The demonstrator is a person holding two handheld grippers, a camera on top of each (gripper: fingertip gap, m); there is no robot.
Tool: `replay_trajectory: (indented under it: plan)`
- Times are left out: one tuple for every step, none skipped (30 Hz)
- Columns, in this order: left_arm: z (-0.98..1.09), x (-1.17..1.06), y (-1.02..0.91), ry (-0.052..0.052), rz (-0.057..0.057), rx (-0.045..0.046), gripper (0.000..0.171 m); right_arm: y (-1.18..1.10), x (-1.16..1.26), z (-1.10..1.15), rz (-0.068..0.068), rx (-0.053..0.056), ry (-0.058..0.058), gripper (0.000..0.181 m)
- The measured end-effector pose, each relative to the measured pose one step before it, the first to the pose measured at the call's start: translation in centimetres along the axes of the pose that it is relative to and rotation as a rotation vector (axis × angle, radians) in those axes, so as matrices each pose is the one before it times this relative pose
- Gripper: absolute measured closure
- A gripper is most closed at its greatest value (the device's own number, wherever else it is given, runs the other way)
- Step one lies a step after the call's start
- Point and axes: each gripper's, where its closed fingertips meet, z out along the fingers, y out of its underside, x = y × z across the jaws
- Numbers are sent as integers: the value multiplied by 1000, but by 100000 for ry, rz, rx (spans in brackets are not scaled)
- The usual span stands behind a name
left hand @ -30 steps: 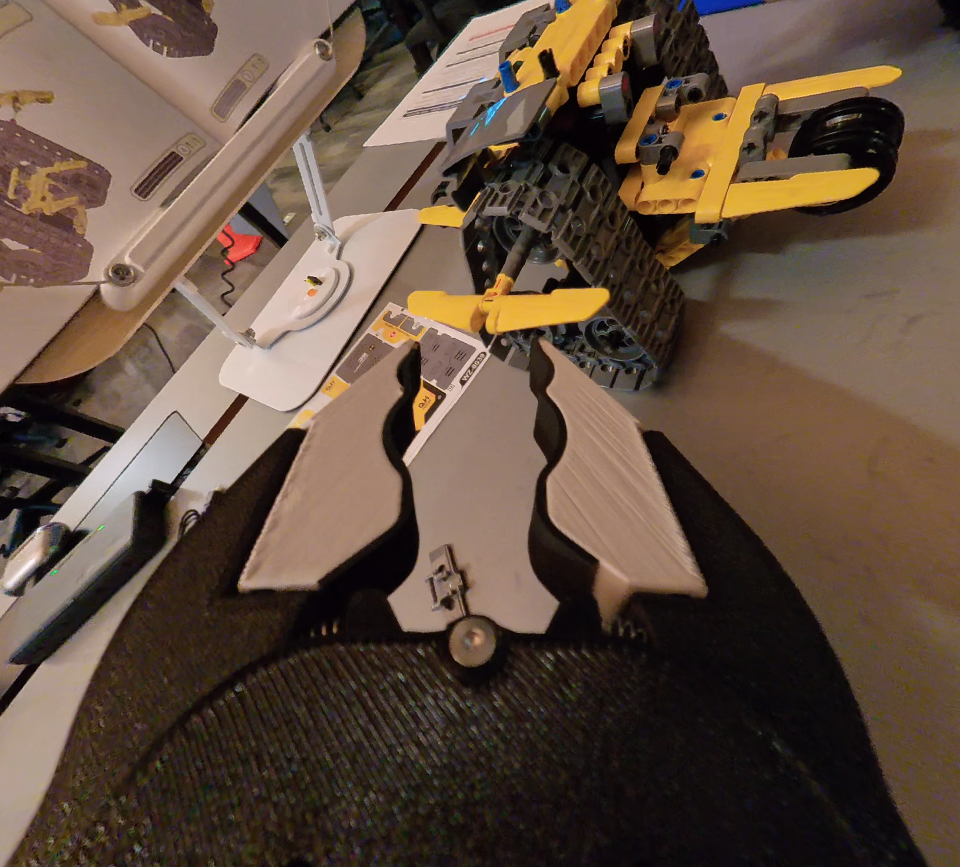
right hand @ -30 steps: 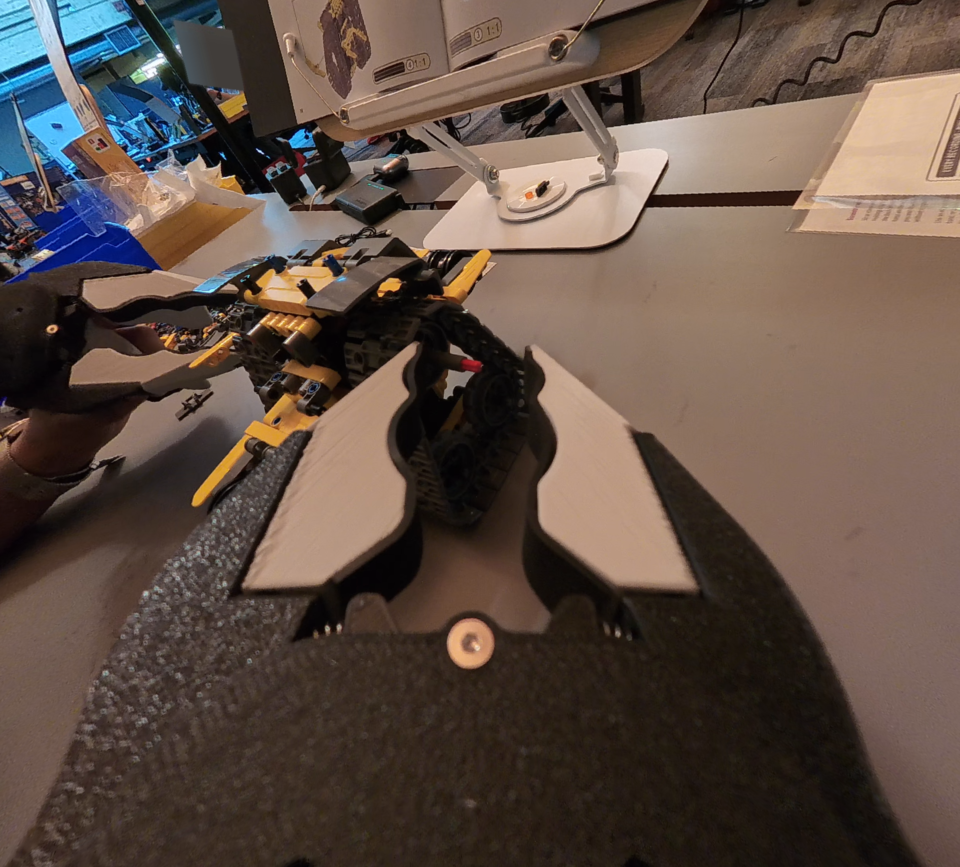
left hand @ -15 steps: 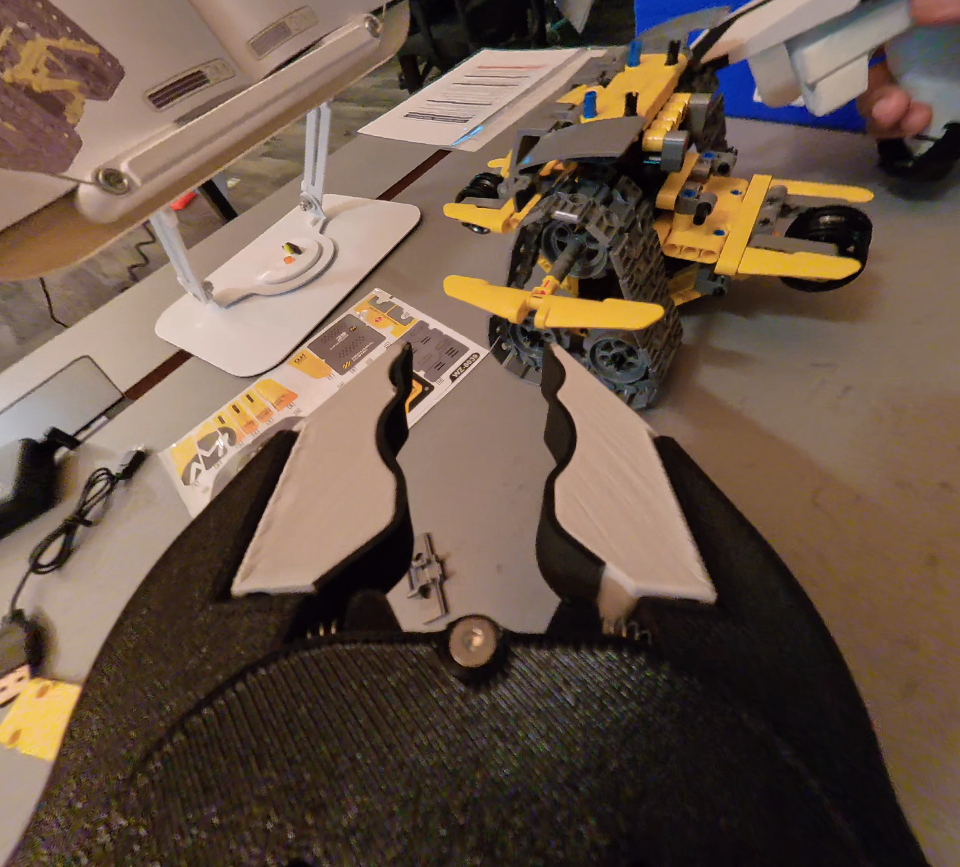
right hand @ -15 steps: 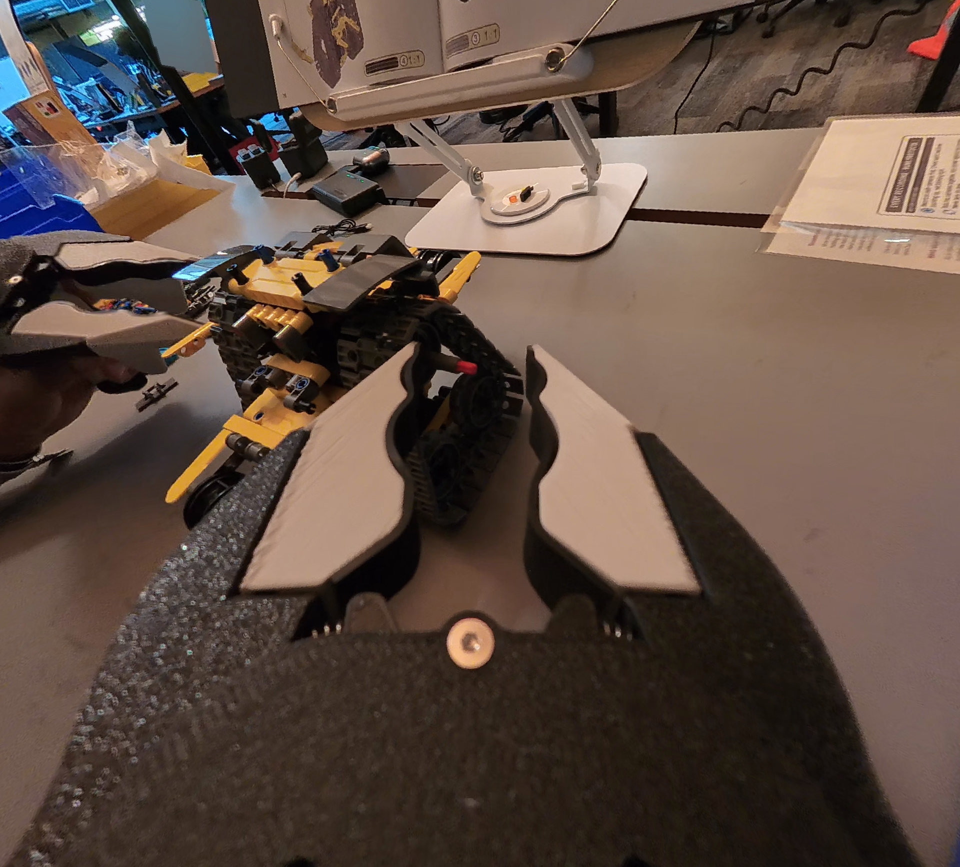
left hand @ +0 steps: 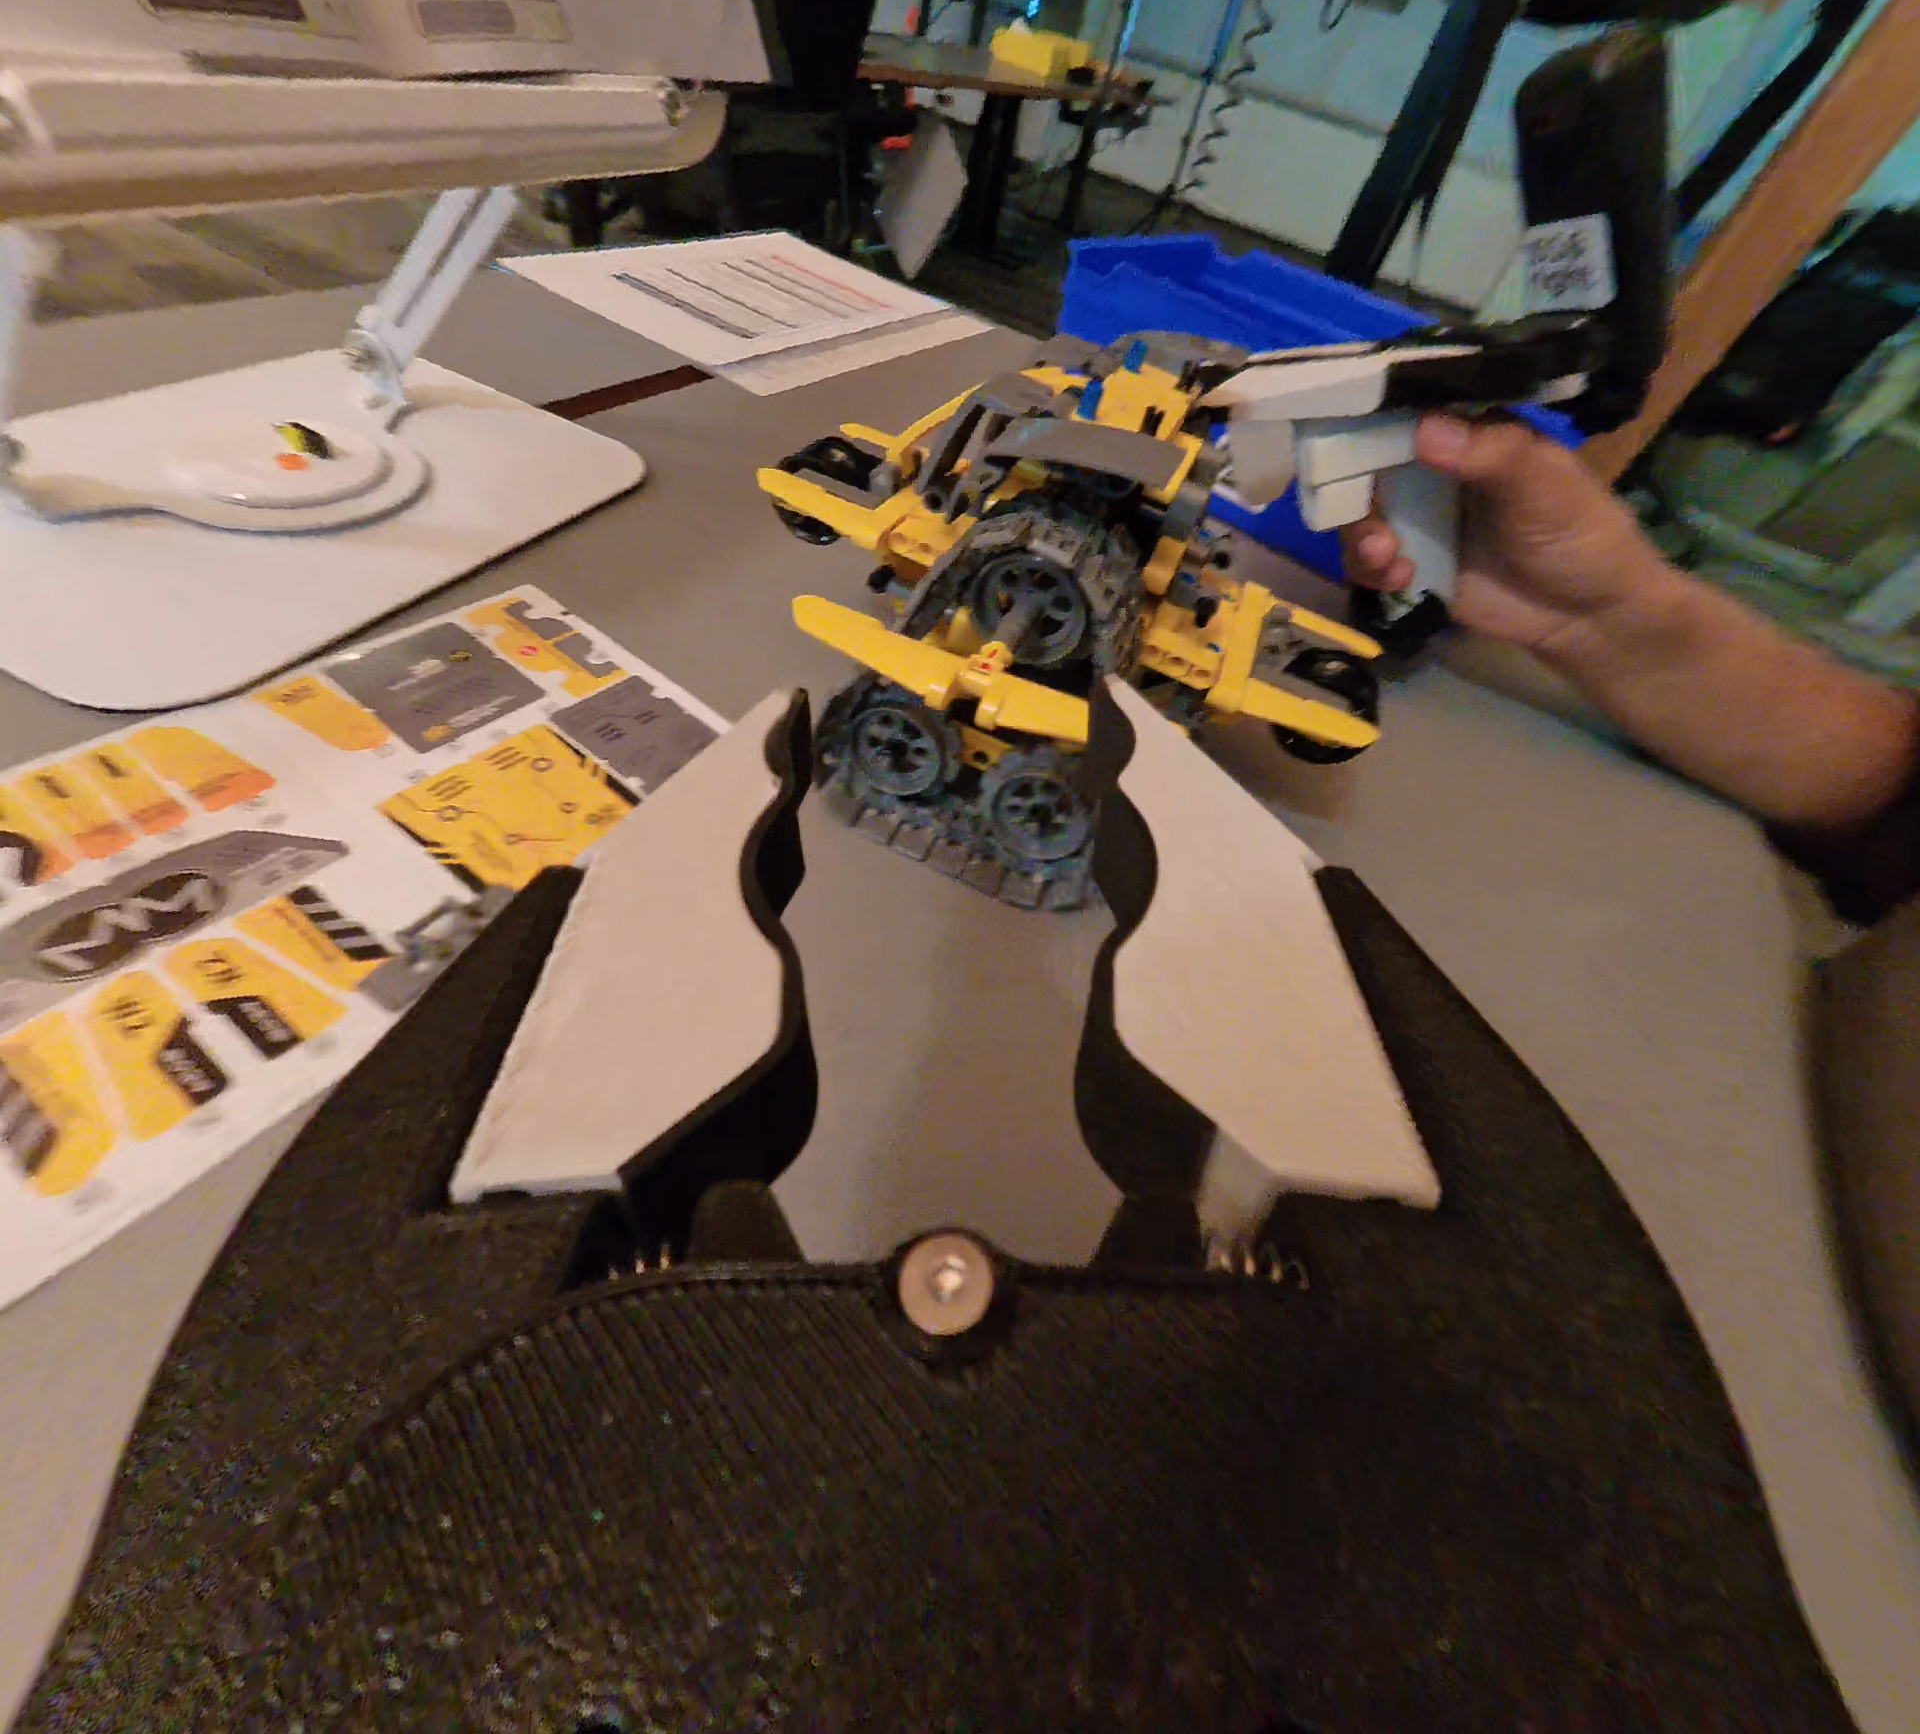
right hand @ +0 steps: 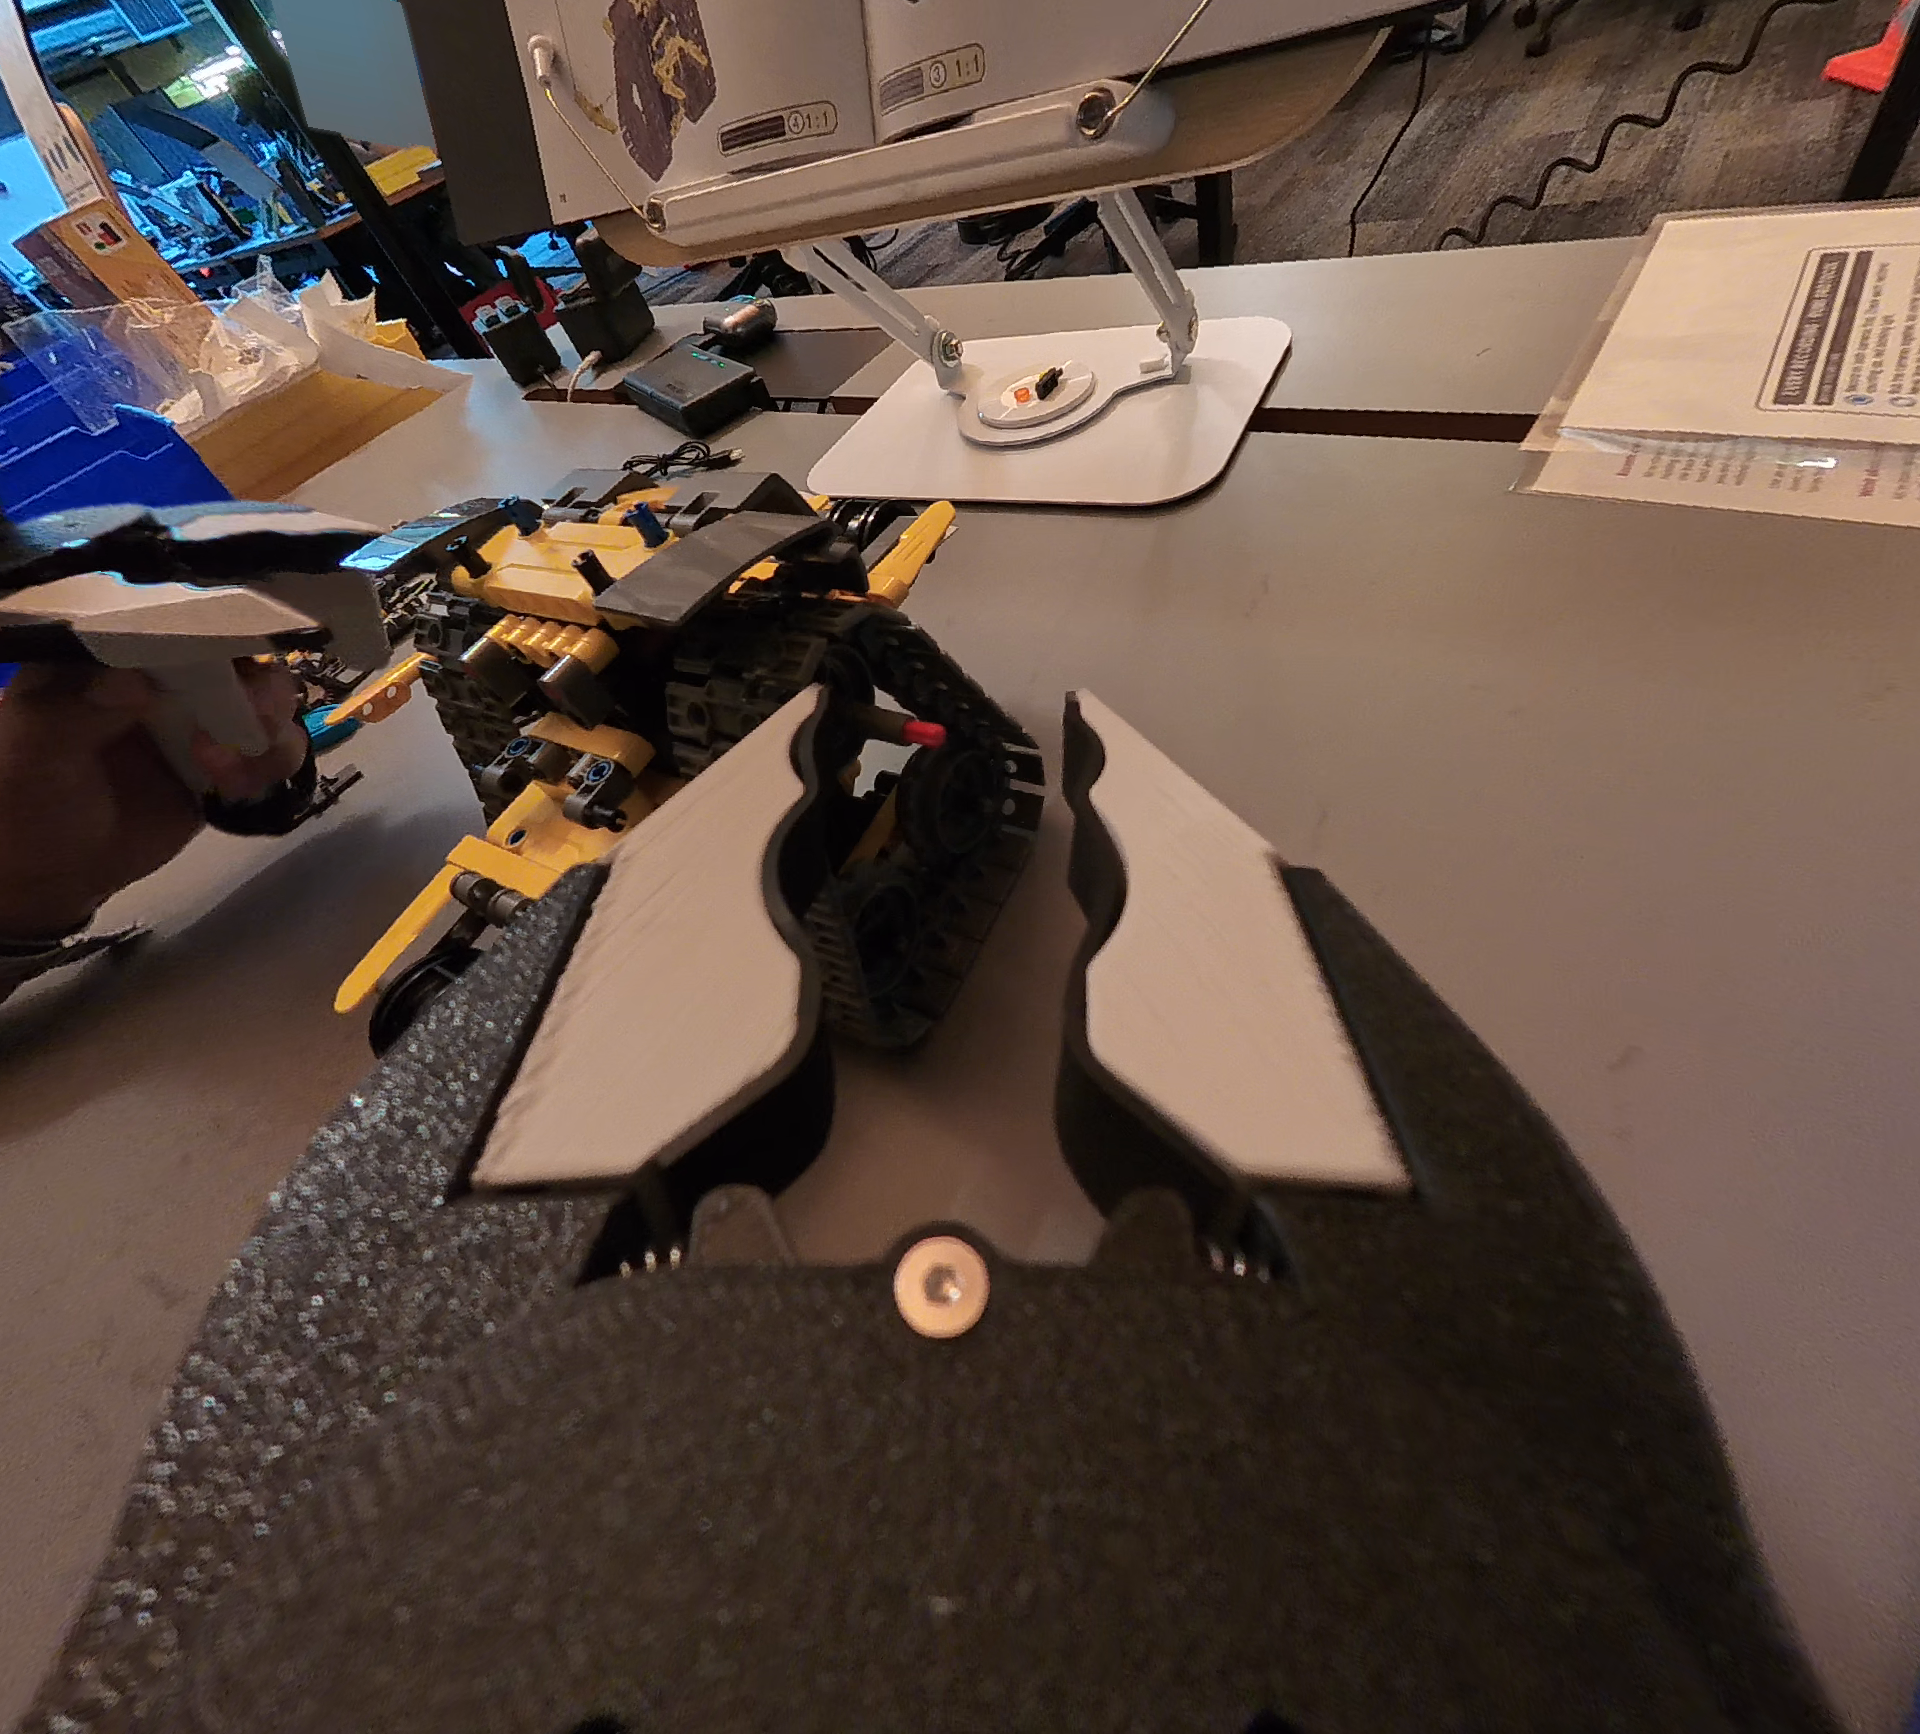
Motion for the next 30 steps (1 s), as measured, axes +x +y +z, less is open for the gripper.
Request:
replay_trajectory:
  plan:
    - [86,314,-68,3625,-4147,1153,118,10,9,2,178,25,-39,138]
    - [73,294,-71,3576,-4266,1221,115,6,8,5,210,27,-95,138]
    - [81,169,-59,2822,-4382,1132,111,2,-9,-1,232,15,-122,138]
    - [69,150,-51,2731,-4165,1106,109,12,0,1,175,7,-102,138]
    - [70,91,-4,2299,-3799,868,106,-6,2,-4,133,5,-69,138]
    - [97,25,68,1681,-3315,314,103,9,-5,3,49,3,-35,137]
    - [107,13,111,1434,-2663,18,101,-2,-4,1,24,14,-18,138]
    - [109,25,125,1199,-1993,-76,100,5,0,5,98,3,-36,138]
    - [125,1,111,667,-1474,-136,100,1,-9,-9,84,2,-47,138]
    - [118,-8,98,382,-970,-83,100,1,-3,0,15,-6,-12,138]
    - [97,35,72,359,-533,-137,101,2,-1,-1,6,-11,-5,138]
    - [101,56,67,293,-141,-170,101,-1,1,0,-5,6,1,138]
    - [75,72,55,154,204,-222,102,-1,-1,1,21,10,0,138]
    - [73,45,66,-32,394,-335,102,10,-3,2,39,-5,-26,137]
    - [62,58,65,-12,393,-368,102,-4,-3,3,69,5,-50,138]
    - [58,59,61,115,294,-273,102,7,0,-4,93,4,-60,138]
    - [55,43,50,40,272,-231,102,3,-1,6,78,22,-55,138]
    - [55,29,67,-79,337,-323,102,4,-3,6,110,15,-49,138]
    - [55,8,70,-130,294,-346,102,4,5,-3,73,20,-34,138]
    - [49,21,71,-90,259,-324,103,2,6,7,34,27,-25,138]
    - [52,15,61,-72,217,-308,103,-2,-9,1,57,12,-37,138]
    - [43,13,49,-88,186,-228,103,4,2,6,62,11,-41,138]
    - [43,6,34,-85,190,-148,104,4,1,5,81,10,-37,138]
    - [23,16,35,-57,156,-126,104,-4,1,3,54,2,-31,138]
    - [23,-3,30,-99,170,-142,105,-1,3,-8,-12,17,-5,138]
    - [25,-28,36,-242,165,-215,105,-1,-4,9,7,-3,0,138]
    - [26,-59,61,-459,204,-307,106,0,-1,0,-1,1,-7,138]
    - [18,-90,82,-667,414,-494,107,10,-1,2,18,-4,-22,138]
    - [32,-74,90,-649,593,-546,107,-5,-4,-5,13,-33,-2,138]
    - [23,-26,63,-451,596,-420,107,4,0,-3,-60,-4,31,138]
